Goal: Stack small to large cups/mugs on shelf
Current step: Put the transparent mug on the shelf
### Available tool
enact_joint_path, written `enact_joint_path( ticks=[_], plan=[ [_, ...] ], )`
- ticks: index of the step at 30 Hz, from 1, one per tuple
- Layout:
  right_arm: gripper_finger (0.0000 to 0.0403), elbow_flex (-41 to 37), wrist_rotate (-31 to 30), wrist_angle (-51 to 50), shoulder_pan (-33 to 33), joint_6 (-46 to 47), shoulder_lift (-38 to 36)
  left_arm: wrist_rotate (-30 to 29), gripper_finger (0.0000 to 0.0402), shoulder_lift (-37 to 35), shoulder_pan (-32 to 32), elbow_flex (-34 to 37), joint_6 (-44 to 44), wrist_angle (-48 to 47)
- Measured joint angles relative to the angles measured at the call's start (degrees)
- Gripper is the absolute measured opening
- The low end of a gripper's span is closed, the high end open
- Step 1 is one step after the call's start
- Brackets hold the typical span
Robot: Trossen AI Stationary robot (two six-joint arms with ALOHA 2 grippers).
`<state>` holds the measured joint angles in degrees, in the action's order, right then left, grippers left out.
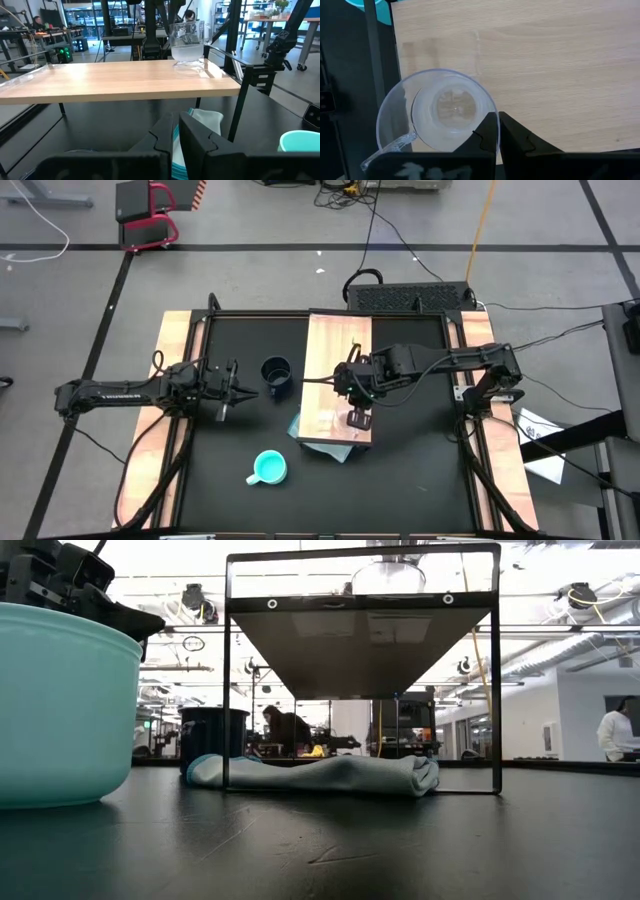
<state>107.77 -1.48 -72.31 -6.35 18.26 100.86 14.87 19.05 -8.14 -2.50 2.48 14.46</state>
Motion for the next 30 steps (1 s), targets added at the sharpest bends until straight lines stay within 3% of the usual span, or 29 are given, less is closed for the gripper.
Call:
enact_joint_path(
  ticks=[30],
  plan=[
    [0.0002,0.0,-1.5,-0.9,0.0,-4.9,0.1,0.0,0.0033,0.0,0.0,0.0,-1.1,-0.2]
  ],
)
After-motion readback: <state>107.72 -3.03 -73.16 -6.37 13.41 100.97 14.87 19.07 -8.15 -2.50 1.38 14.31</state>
